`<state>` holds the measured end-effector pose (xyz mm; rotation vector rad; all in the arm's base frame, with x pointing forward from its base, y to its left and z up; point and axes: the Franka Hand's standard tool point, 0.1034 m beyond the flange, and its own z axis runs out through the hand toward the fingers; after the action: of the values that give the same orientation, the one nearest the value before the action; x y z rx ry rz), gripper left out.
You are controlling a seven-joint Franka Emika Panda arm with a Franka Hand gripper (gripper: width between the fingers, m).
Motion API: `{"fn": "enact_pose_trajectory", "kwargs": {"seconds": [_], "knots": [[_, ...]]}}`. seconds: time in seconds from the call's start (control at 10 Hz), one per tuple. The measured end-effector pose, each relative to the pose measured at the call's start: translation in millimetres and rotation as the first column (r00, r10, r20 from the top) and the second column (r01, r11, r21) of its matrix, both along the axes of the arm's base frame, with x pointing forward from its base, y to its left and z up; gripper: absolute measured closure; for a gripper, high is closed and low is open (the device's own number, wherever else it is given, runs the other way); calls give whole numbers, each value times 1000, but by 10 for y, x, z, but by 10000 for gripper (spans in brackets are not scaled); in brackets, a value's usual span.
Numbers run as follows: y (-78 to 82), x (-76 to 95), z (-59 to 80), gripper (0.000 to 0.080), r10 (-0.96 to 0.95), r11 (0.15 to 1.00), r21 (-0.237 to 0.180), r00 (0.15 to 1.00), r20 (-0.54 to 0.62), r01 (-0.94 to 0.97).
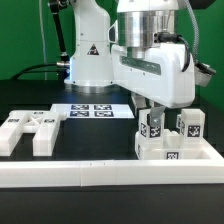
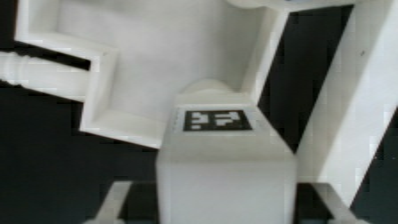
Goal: Assemble chair
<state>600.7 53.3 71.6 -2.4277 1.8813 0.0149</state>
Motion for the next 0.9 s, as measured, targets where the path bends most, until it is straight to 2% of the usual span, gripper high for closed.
{"fn": "enact_pose_trajectory", "kwargs": {"seconds": [0.1, 0.2, 0.3, 0.5, 0.8, 0.9], "knots": [[0, -1, -1, 443, 52, 999, -4, 999, 2, -52], [1, 4, 3, 245, 121, 993, -6, 993, 7, -121], [7, 11, 14, 180, 149, 989, -6, 989, 7, -149], [-7, 23, 26, 155, 391, 920, -22, 920, 22, -391], [-43, 43, 28, 150, 627, 779, -41, 778, 32, -626], [-41, 42, 28, 150, 640, 768, -42, 767, 32, -639]]}}
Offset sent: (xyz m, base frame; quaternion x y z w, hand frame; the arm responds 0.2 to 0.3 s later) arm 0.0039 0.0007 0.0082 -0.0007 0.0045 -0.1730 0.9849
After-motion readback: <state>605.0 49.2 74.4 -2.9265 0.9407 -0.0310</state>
